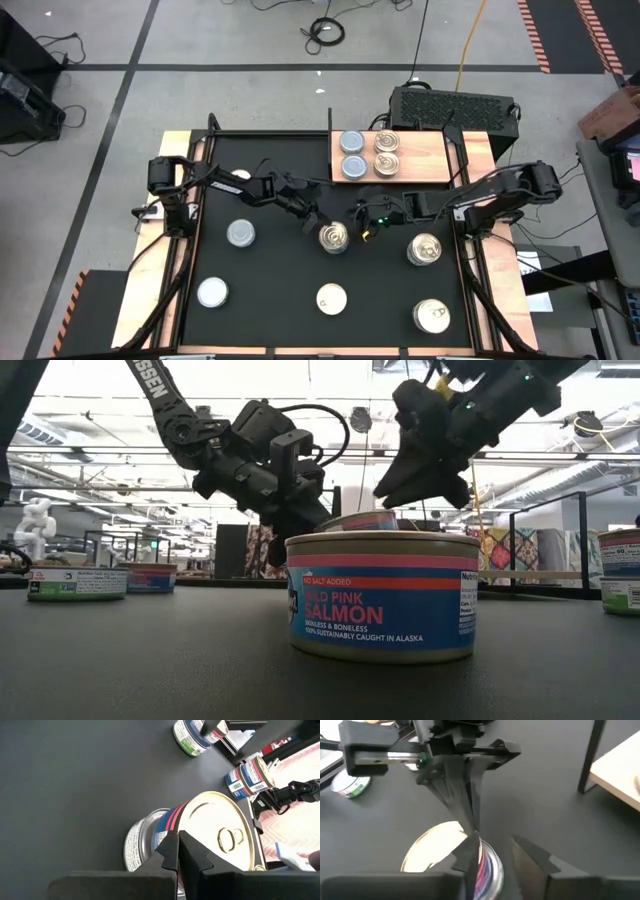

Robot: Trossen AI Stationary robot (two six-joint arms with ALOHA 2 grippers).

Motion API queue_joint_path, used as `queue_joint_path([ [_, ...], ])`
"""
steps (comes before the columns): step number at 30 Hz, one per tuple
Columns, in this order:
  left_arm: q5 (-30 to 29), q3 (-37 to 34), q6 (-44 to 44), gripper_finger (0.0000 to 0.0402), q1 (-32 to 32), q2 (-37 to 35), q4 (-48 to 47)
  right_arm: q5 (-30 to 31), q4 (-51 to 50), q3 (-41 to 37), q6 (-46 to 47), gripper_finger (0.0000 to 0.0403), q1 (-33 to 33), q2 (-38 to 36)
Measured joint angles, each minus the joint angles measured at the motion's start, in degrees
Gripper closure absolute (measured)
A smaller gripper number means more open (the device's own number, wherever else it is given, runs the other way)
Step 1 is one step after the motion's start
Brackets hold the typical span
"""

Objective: Stack canned seafood by type on shelf
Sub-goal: Stack the blue pink tuna can on top of the other blue pink tuna can on the shelf

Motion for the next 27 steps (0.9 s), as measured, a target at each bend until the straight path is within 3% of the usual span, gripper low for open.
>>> queue_joint_path([
  [4,0.5,1.6,0.2,0.0399,0.0,-0.7,-3.2,1.3,-5.8,0.0,0.6,0.0253,0.7,-3.5],
  [8,0.7,4.4,0.5,0.0399,0.0,-1.6,-6.9,8.5,-11.6,0.0,2.0,0.0234,4.0,-6.6],
  [18,0.1,14.4,0.2,0.0399,0.0,-1.6,-18.2,25.8,-24.3,0.0,9.2,0.023,12.9,-11.4],
  [27,-3.1,24.9,0.8,0.0399,-0.1,-1.6,-28.3,30.5,-36.2,0.0,16.6,0.023,16.4,-16.8],
])
